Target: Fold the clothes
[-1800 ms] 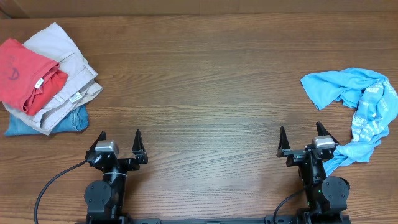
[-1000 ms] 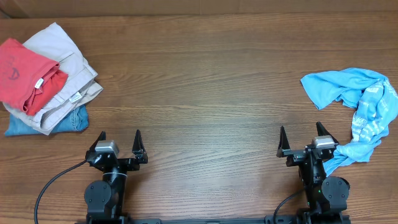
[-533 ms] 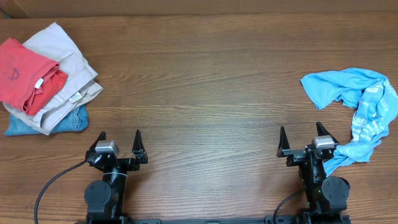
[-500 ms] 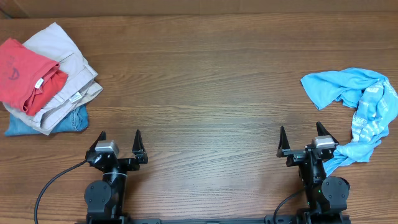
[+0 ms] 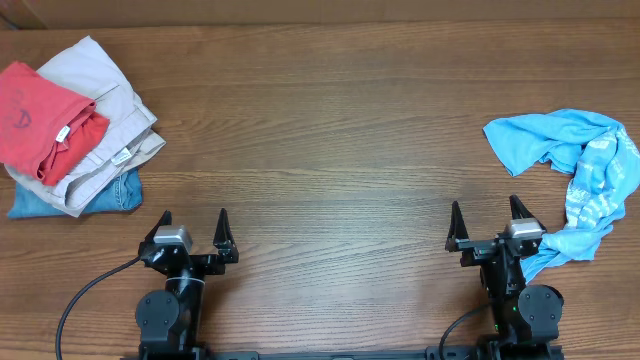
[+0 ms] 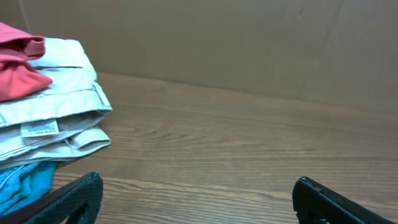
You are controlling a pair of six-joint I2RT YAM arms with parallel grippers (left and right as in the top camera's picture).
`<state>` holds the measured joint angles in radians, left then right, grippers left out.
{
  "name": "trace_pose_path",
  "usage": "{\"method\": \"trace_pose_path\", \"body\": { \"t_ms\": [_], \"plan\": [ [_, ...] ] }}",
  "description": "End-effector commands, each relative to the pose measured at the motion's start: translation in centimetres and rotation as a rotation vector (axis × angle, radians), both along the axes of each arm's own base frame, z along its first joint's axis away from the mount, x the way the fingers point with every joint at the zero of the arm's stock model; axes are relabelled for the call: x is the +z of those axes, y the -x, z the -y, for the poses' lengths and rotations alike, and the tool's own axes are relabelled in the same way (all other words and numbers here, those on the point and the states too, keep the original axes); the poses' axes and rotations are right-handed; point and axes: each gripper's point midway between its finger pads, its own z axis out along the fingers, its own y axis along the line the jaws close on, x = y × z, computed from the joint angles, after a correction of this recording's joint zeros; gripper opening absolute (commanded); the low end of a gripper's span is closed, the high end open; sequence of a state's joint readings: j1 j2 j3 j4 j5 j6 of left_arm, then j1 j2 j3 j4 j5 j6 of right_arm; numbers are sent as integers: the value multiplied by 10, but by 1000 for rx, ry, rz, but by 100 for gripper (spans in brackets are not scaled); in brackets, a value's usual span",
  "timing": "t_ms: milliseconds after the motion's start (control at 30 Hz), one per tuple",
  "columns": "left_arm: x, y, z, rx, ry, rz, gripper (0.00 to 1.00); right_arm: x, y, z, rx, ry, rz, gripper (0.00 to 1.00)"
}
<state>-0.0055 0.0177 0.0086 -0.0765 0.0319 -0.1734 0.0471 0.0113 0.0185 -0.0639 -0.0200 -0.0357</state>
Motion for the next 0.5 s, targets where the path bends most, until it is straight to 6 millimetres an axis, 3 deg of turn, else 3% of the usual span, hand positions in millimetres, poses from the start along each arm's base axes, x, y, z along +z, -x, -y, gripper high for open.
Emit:
{"method": "trace_pose_path", "body": {
  "t_ms": [0,100,267,467],
  "plan": [
    [9,3,7,-42,-3,3,100,1,0,10,-57,-127,-8,100],
    [32,7,7,-41,3,28,100,13,3,17,-95,-127,-4,100],
    [72,12,0,-4,-18,29,100,50,9,25,-143,-129,12,100],
    [87,0,0,-10,-38,-120,100,82,4,29,-171,-116,-79,100]
  ]
}}
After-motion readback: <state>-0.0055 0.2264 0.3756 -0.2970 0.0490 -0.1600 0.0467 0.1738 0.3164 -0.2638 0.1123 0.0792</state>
